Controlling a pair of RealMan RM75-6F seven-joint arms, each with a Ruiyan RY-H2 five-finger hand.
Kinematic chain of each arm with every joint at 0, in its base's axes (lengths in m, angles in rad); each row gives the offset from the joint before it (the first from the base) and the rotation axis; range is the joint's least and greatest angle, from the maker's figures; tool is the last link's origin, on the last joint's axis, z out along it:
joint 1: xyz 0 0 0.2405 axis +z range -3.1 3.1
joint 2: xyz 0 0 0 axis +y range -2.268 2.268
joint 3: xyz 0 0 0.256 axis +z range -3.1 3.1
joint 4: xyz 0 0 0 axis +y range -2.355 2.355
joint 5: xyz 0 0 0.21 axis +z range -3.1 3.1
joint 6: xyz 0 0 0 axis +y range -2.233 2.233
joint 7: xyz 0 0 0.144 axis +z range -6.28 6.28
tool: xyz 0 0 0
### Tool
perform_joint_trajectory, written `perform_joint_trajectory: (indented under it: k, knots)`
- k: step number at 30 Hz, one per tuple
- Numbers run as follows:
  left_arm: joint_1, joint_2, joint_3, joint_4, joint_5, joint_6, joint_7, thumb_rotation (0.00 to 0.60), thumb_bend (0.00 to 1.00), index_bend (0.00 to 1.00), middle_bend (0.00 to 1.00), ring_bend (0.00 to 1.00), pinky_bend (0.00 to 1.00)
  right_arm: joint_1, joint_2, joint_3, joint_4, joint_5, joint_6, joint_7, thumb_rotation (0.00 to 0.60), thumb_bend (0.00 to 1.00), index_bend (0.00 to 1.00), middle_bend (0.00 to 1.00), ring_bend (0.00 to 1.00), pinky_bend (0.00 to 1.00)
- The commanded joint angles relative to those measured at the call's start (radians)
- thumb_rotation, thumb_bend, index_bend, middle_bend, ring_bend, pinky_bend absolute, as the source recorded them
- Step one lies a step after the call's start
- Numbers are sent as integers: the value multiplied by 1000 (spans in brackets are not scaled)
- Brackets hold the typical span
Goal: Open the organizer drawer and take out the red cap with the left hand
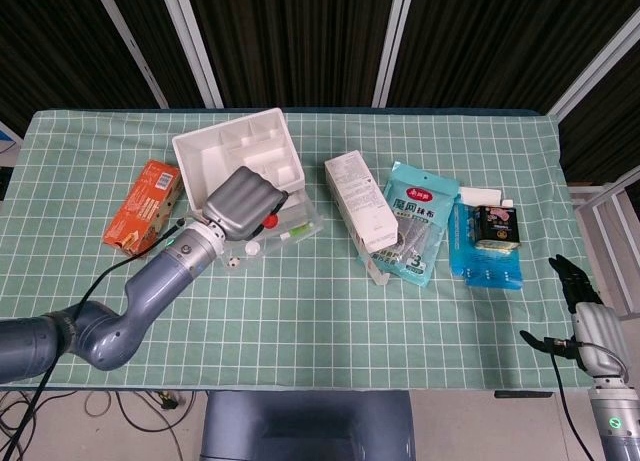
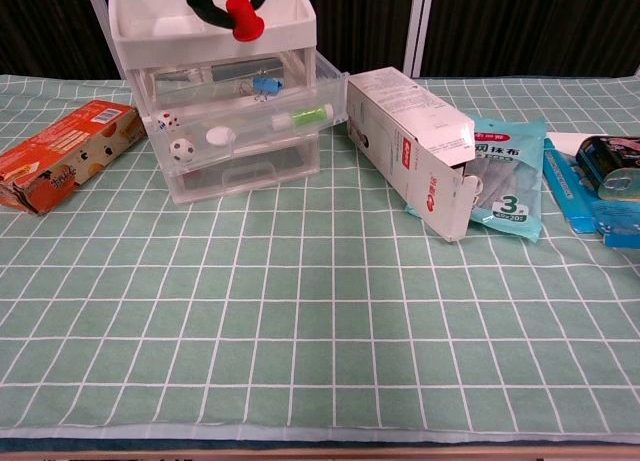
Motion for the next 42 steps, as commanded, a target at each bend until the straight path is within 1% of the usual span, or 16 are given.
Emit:
perform_joint_trajectory:
  k: [1,3,5,6,7,9,13,16,21,27,30,33,37,39,42]
  knots:
    - [99,110,22,-135,99,84,-39,600,351,563,1000,1000,1000,0,0,-1,0,-2,2,-3,600,10,0,0,0,215]
    - [158,149,49,-189,157,124,-55,600,356,563,1000,1000,1000,-1,-1,-2,-1,-5,3,-4,600,11,0,0,0,215]
    - [208,173,73,-220,206,156,-67,600,359,564,1000,1000,1000,-1,-1,-2,-2,-6,3,-6,600,10,0,0,0,215]
    - [258,190,100,-239,256,184,-78,600,359,563,1000,1000,1000,-1,-1,-2,-3,-7,4,-8,600,10,0,0,0,215]
    - [328,203,160,-245,291,204,-80,600,359,564,1000,1000,1000,-1,-1,-3,-3,-9,6,-10,600,10,0,0,0,215]
    - [395,197,197,-236,359,242,-90,600,359,563,1000,1000,1000,-2,-2,-3,-5,-11,9,-13,600,10,0,0,0,215]
    - [483,163,236,-181,415,267,-112,600,359,565,1000,1000,1000,-2,-2,-4,-7,-12,10,-16,600,10,0,0,0,215]
    - [528,125,249,-134,425,263,-123,600,358,566,1000,1000,1000,-2,-3,-5,-8,-13,10,-18,600,11,0,0,0,215]
    - [566,46,251,-62,414,237,-104,600,359,563,1000,1000,1000,-2,-3,-4,-9,-11,10,-19,600,10,0,0,0,215]
    - [579,-113,221,31,351,197,-44,600,359,557,1000,1000,1000,-2,-2,-3,-8,-8,8,-16,600,11,0,0,0,215]
    - [576,-204,210,88,314,174,9,600,359,554,1000,1000,1000,-3,-1,-3,-8,-8,9,-12,600,11,0,0,0,215]
    - [575,-268,201,128,294,173,57,600,359,552,1000,1000,1000,-3,0,-2,-7,-6,9,-8,600,10,0,0,0,215]
    - [570,-337,187,181,248,161,107,600,360,552,1000,1000,1000,-2,1,-3,-6,-8,7,-7,600,10,0,0,0,215]
    - [567,-353,181,193,228,151,115,600,359,546,1000,1000,1000,-2,1,-3,-6,-10,7,-7,600,9,0,0,0,215]
    - [557,-382,172,218,197,137,142,600,315,536,1000,1000,1000,-3,1,-4,-6,-11,9,-7,600,10,0,0,0,215]
